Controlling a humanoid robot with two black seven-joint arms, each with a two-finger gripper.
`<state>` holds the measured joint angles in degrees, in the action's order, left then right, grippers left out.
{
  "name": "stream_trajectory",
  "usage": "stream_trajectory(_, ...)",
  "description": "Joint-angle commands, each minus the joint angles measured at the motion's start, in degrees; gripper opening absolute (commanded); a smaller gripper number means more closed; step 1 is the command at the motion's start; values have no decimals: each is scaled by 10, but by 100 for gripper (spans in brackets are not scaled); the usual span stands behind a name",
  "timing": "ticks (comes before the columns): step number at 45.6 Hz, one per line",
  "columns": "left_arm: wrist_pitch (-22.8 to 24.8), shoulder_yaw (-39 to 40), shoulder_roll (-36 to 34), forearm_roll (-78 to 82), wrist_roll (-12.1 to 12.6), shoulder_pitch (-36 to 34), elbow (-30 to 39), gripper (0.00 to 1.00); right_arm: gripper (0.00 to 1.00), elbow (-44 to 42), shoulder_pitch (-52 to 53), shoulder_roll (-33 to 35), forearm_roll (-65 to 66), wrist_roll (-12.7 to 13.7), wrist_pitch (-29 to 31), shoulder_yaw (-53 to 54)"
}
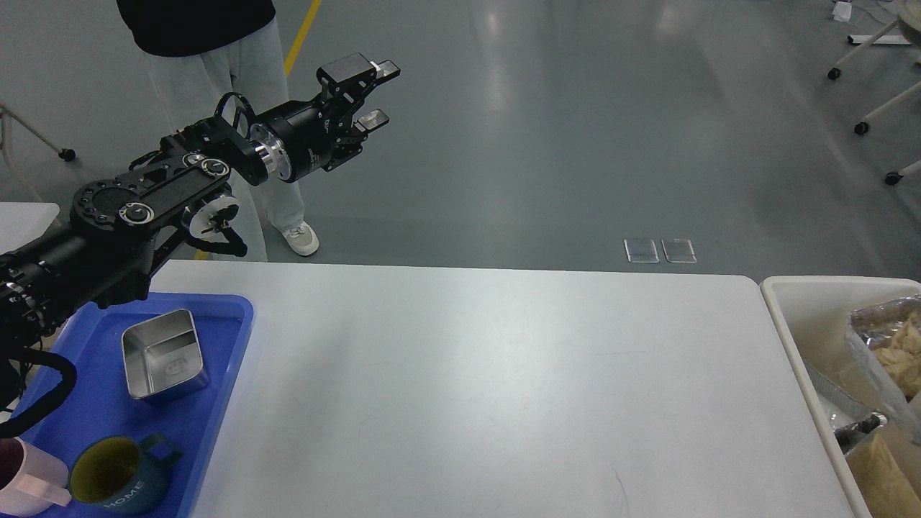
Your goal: Tidy desktop
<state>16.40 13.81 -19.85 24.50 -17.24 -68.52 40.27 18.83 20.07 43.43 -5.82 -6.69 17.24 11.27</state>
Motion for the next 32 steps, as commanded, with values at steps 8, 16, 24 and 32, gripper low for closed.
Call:
stream_trajectory(8,-13,3,-1,-2,0,0,-1,82,69,-93,-2,-47,3,28,-6,36)
stream_trajectory(16,-15,3,-12,-12,0,1,-1,82,100,-139,-3,-72,3,27,-6,58)
stream_trajectory(24,-15,3,-18,-50,-1,1,-11,82,100,-139,-2,-72,2,27,-6,75)
stream_trajectory(32,-15,3,-21,-129,-1,1,-29,82,100,-139,8,-72,3,27,-7,154)
